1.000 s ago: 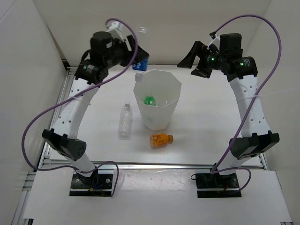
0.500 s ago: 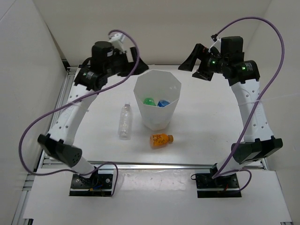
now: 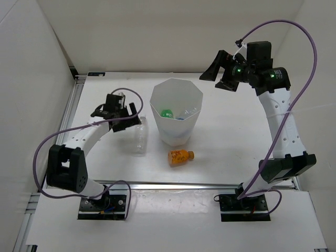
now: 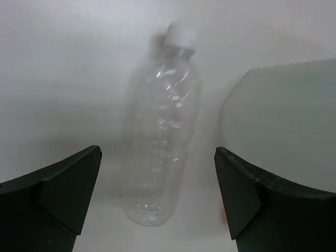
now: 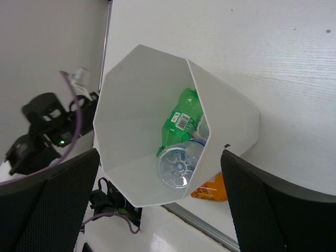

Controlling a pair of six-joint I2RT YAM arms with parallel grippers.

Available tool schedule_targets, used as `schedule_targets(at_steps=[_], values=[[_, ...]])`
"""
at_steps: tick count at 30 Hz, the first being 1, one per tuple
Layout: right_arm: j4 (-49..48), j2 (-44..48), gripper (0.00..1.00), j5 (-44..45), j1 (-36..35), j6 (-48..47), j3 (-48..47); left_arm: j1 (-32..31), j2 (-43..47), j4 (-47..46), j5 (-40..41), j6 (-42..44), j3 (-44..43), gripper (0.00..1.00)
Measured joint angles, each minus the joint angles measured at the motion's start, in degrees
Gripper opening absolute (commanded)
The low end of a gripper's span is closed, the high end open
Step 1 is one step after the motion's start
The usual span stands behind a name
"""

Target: Put the plastic bottles in the bin

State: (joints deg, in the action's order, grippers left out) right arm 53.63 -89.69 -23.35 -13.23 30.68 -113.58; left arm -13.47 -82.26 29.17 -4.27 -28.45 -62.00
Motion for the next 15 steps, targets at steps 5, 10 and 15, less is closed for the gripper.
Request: schedule_targets(at_steps=[5, 10, 15], values=[[0.28, -0.17, 1.0, -0.76, 0.46, -0.52, -0.02, 0.24, -1.75, -1.55, -3.93, 2.08, 6.93, 1.0], [0.35, -0.17, 1.0, -0.87, 1.01, -0.94, -0.31, 0.22, -1.84, -8.0, -8.81, 2.56, 9.64, 1.0], [0.48, -0.17, 1.0, -0.87, 1.14, -1.22, -0.31, -0.26, -4.09, -11.91, -11.5, 2.62, 12.59, 1.0]])
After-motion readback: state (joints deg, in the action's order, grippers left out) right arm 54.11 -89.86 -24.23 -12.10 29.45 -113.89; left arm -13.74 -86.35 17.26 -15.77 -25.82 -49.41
